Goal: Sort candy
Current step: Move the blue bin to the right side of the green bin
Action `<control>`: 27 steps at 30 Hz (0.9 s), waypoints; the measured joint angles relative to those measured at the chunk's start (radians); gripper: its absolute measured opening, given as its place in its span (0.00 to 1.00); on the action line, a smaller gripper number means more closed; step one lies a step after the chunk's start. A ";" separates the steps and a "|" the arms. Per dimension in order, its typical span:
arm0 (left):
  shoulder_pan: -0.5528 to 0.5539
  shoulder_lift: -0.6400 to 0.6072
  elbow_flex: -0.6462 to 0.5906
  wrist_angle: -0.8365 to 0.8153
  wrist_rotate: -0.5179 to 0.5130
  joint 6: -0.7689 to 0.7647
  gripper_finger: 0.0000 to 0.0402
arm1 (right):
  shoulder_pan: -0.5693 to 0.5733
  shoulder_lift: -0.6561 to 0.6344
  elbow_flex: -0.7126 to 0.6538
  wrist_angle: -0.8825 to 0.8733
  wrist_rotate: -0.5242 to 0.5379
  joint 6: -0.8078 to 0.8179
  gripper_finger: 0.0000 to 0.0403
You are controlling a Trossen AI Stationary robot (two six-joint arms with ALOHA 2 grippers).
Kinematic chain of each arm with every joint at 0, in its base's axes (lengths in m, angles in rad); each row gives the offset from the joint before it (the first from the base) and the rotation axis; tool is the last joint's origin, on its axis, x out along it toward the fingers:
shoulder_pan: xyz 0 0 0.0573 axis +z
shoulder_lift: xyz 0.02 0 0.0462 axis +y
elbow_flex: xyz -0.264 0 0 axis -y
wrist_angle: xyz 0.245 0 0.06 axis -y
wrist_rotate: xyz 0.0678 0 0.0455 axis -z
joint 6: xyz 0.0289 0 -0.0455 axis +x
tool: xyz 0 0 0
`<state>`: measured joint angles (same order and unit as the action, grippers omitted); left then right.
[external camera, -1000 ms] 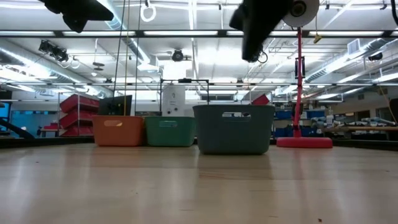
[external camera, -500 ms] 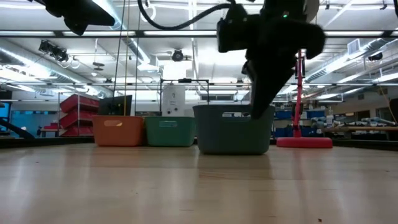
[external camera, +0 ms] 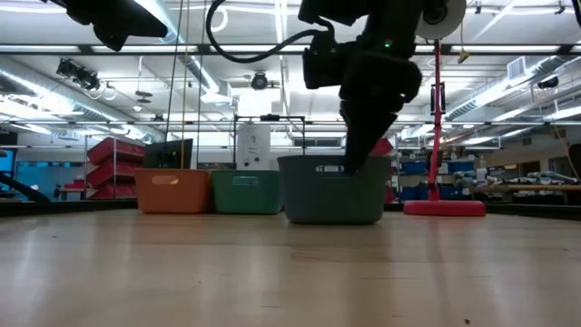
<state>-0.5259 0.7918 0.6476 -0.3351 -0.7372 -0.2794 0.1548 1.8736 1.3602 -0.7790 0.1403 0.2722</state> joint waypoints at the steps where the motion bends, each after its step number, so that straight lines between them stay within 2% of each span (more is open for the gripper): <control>1: 0.000 0.000 0.000 0.000 0.000 0.002 0.04 | -0.004 0.000 0.000 0.010 0.000 -0.004 0.00; 27: 0.000 0.000 0.000 0.000 0.000 0.006 0.04 | -0.103 0.000 0.000 0.107 0.032 -0.092 0.00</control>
<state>-0.5259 0.7918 0.6476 -0.3355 -0.7371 -0.2734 0.0521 1.8736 1.3605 -0.6718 0.1719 0.1802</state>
